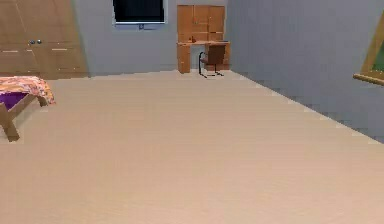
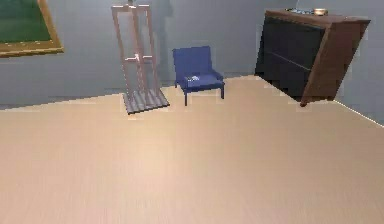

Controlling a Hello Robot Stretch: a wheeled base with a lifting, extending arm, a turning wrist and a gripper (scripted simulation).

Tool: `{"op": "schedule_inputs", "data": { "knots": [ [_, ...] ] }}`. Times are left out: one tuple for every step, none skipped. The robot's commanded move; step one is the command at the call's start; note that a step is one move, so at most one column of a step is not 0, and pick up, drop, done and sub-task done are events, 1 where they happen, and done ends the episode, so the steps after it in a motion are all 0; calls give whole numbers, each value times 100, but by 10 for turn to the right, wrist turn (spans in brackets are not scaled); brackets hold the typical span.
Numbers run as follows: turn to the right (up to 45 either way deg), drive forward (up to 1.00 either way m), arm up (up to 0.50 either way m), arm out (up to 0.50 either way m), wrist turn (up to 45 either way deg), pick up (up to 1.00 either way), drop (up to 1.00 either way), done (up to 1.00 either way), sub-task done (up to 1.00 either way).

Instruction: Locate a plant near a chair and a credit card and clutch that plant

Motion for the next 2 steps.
{"op": "schedule_inputs", "data": {
  "knots": [
    [0,100,0,0,0,0,0,0,0],
    [30,0,0,0,0,0,0,0,0]
  ]
}}
